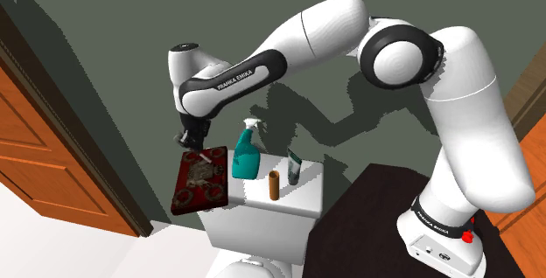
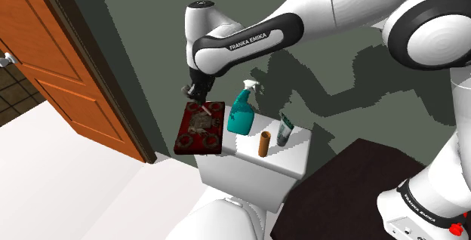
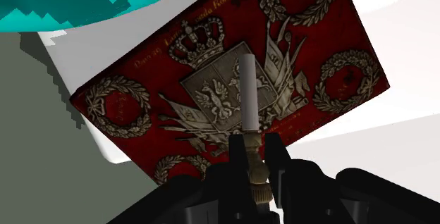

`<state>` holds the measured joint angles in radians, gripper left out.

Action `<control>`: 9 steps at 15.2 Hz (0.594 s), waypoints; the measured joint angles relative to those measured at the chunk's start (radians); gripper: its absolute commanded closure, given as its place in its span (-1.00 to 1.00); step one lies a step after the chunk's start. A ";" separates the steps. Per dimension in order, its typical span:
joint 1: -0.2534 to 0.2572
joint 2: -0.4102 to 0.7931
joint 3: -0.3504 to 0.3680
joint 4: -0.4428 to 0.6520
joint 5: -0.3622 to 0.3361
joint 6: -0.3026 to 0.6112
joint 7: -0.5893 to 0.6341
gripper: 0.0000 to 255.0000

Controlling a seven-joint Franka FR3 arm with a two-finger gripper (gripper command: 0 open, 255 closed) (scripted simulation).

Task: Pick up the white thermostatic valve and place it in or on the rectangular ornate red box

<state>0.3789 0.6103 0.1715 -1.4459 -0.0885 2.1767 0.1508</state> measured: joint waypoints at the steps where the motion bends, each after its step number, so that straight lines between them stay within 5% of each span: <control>1: 0.002 0.009 -0.001 0.003 -0.002 0.006 0.002 1.00; 9: 0.007 0.060 -0.007 -0.022 -0.011 0.081 0.009 1.00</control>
<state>0.3862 0.6702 0.1646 -1.4679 -0.0990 2.2578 0.1593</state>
